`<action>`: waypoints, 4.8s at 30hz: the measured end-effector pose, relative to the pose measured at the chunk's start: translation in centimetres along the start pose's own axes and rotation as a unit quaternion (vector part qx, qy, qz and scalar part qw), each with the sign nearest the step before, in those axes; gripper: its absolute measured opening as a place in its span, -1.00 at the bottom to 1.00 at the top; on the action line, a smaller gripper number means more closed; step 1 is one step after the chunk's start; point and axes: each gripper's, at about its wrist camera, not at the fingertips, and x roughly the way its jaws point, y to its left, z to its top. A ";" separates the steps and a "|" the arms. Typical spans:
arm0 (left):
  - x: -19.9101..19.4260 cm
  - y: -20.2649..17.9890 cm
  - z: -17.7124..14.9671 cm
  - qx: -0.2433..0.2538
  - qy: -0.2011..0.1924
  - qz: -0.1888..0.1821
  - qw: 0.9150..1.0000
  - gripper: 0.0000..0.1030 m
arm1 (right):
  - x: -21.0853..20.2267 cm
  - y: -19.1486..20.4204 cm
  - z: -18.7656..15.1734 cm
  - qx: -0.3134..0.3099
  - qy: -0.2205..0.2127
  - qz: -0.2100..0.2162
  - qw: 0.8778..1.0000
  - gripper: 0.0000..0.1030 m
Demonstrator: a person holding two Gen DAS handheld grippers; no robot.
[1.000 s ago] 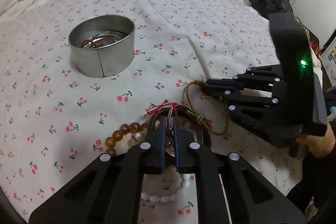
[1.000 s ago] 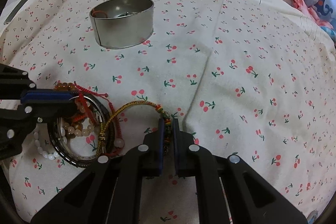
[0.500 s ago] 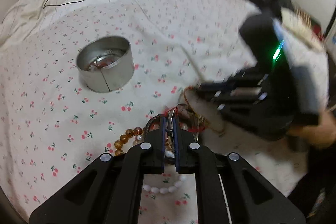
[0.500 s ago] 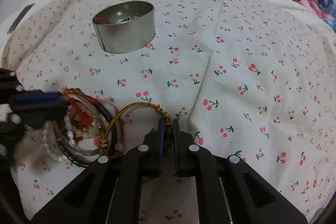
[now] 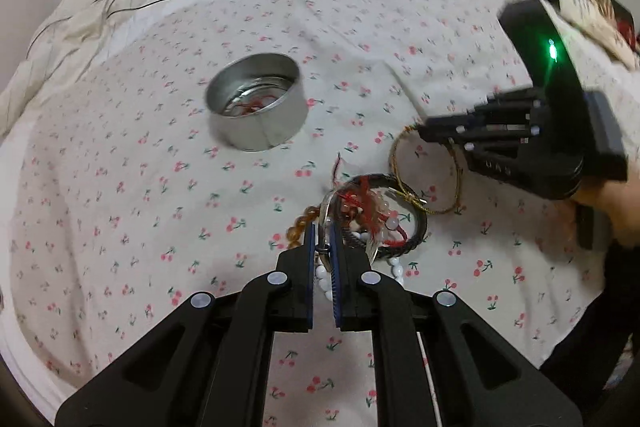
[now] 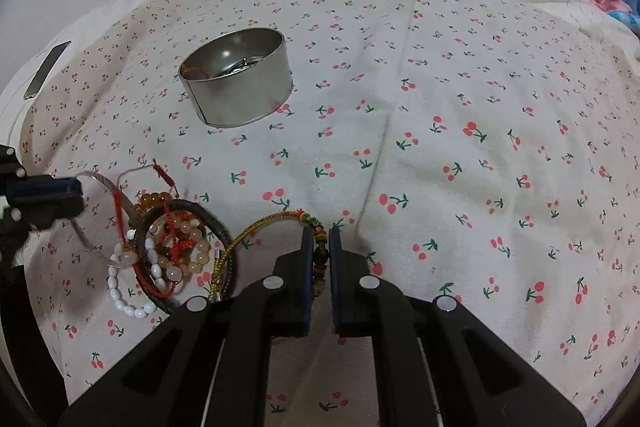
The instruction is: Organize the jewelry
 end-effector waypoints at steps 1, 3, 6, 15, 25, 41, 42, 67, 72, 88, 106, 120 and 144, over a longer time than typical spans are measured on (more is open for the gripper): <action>-0.8 0.5 -0.1 -0.009 -0.008 -0.003 1.000 -0.88 | 0.0 0.0 0.0 0.001 -0.001 0.000 1.000 -0.84; -2.4 1.5 -0.2 -0.033 -0.026 -0.028 0.999 -0.88 | -0.1 -0.1 0.0 0.003 -0.002 0.002 1.000 -0.84; -2.1 1.7 -0.6 -0.012 -0.016 0.034 0.999 -0.89 | -0.2 -0.1 0.0 0.002 -0.001 0.002 1.000 -0.84; -3.1 3.1 -1.2 -0.047 -0.027 0.014 0.998 -0.88 | -1.3 -1.5 -0.1 0.042 -0.016 0.044 0.998 -0.84; -3.6 4.7 -1.6 -0.094 -0.056 -0.009 0.994 -0.88 | -4.1 -4.2 0.3 0.132 -0.068 0.171 0.974 -0.85; -2.9 7.7 3.5 -0.142 -0.112 -0.047 0.982 -0.88 | -7.0 -2.1 5.8 0.147 -0.150 0.261 0.942 -0.85; -2.7 7.9 4.0 -0.143 -0.114 -0.046 0.982 -0.88 | -6.8 -1.9 6.3 0.147 -0.150 0.262 0.942 -0.85; 8.5 11.0 9.1 -0.159 -0.065 0.010 0.985 -0.78 | 6.0 1.4 13.6 0.098 -0.085 0.162 0.978 -0.85; 4.5 13.1 9.0 -0.190 -0.111 0.008 0.975 -0.49 | 7.4 1.8 13.8 0.096 -0.082 0.165 0.978 -0.85; 4.6 13.6 5.8 -0.224 -0.101 -0.038 0.968 -0.44 | 8.0 3.3 13.9 0.065 -0.048 0.142 0.987 -0.29; 5.6 7.5 -1.6 -0.195 -0.045 -0.098 0.975 -0.31 | -0.6 0.3 0.9 0.036 -0.022 0.060 0.997 -0.25; 6.7 5.9 -2.7 -0.201 -0.029 -0.137 0.969 -0.01 | 1.0 2.8 -0.9 -0.034 0.019 0.030 0.999 -0.25; 1.0 6.3 -1.5 -0.153 -0.086 -0.097 0.980 -0.97 | 0.3 2.2 -0.7 -0.020 0.002 0.039 0.999 -0.85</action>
